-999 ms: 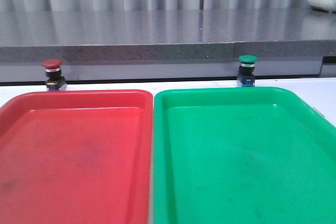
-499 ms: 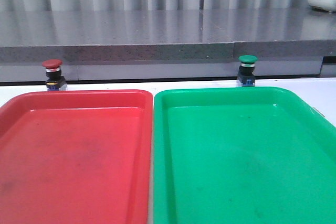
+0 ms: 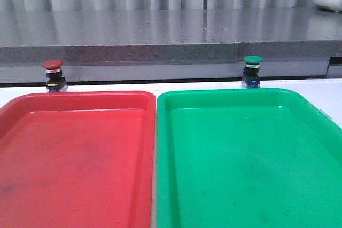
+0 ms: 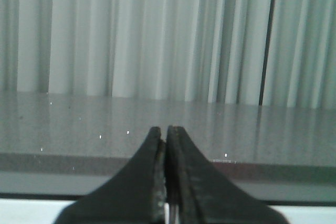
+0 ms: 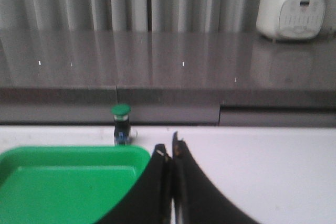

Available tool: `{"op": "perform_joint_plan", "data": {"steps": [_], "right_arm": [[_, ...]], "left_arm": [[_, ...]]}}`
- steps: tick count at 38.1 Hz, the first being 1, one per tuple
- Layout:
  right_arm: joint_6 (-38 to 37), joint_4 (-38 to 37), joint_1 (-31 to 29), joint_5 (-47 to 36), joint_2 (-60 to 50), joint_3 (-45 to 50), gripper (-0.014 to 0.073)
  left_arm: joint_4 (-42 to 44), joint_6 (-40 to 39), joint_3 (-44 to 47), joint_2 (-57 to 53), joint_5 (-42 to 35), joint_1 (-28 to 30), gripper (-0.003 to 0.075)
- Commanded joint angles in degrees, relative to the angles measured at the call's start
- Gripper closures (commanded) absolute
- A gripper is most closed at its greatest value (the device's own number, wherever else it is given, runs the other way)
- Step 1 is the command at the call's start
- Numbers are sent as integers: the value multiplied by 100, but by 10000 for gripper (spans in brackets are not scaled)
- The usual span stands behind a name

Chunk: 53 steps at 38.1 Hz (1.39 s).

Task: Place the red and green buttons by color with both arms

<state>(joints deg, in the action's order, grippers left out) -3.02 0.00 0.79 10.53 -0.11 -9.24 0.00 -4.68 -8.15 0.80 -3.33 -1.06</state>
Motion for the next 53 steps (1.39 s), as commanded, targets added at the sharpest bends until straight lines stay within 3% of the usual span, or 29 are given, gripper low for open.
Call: {"op": "perform_joint_plan", "data": {"steps": [1, 8, 19, 23, 26, 30, 33, 46, 53], "right_arm": [[25, 0, 10, -81, 509, -908, 659], [25, 0, 10, 434, 2011, -2025, 659], [25, 0, 10, 531, 2742, -2415, 626], [25, 0, 10, 526, 2742, -2415, 477], [25, 0, 10, 526, 2742, -2415, 277], [25, 0, 10, 531, 2742, -2415, 38], [25, 0, 10, 531, 2742, -2415, -73], [25, 0, 10, 531, 2742, -2415, -50], [25, 0, 10, 531, 2742, -2415, -50]], "left_arm": [[0, -48, -916, 567, 125, 10, 740], [36, -37, -1888, 2014, 889, 10, 740], [0, -37, -2117, 2621, 835, -2, 711], [0, -37, -2117, 2621, 835, -2, 563], [0, -37, -2117, 2621, 835, -2, 341], [0, -37, -2117, 2621, 835, -2, 99], [0, -37, -2117, 2621, 835, -2, 20], [-56, -37, -2117, 2651, 630, -2, 83], [-97, -37, -2266, 3428, 402, -2, 127]]}}
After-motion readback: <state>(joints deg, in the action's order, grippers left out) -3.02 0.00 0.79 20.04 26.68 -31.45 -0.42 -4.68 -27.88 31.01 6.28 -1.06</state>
